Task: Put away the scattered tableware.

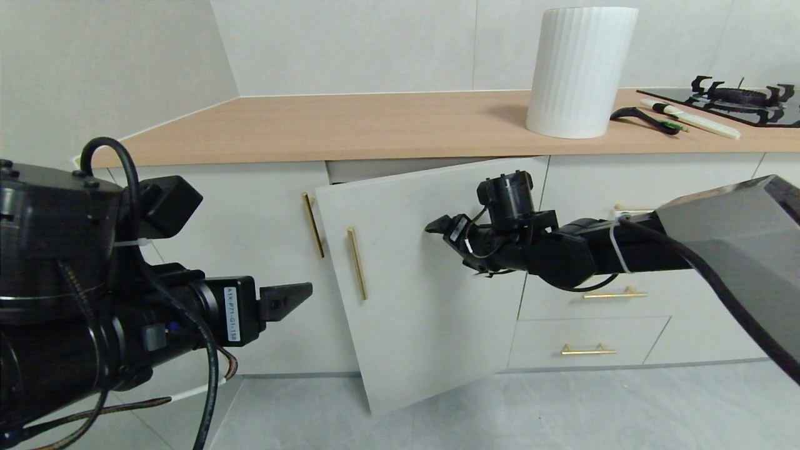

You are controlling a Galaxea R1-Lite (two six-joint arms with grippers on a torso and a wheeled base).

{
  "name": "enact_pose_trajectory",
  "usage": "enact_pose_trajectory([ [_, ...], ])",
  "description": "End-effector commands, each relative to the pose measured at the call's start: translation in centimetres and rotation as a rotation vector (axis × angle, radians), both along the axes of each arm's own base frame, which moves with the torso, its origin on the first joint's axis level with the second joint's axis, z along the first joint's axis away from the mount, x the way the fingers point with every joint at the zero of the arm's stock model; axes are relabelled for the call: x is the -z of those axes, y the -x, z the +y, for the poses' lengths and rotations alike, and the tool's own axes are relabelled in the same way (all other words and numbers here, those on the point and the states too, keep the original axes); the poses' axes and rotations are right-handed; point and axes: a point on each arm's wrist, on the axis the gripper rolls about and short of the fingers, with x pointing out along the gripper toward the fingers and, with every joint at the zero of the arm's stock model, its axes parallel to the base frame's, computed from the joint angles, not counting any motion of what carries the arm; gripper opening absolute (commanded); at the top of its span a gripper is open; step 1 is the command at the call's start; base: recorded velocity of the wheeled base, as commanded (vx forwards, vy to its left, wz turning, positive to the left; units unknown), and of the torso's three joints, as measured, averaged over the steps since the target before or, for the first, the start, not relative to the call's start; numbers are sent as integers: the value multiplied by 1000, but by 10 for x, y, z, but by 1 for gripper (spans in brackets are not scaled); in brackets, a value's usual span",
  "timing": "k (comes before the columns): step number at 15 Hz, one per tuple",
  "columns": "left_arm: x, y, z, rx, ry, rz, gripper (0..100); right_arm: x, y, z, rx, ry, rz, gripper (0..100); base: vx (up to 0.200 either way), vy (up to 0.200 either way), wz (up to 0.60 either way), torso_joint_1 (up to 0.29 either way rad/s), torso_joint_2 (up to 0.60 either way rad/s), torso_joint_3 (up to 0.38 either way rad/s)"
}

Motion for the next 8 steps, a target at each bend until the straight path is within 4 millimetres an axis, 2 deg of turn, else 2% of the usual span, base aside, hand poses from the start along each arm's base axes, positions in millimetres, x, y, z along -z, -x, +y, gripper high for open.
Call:
enact_pose_trajectory([
  [1, 0, 0, 0, -1, 0, 2, 100, 15, -16, 5, 57, 13, -8, 100, 0, 0, 0, 0, 0, 0],
  [8, 3, -2, -1, -1, -7, 10, 100, 25, -39, 6, 193, 37, -55, 100, 0, 0, 0, 0, 0, 0],
])
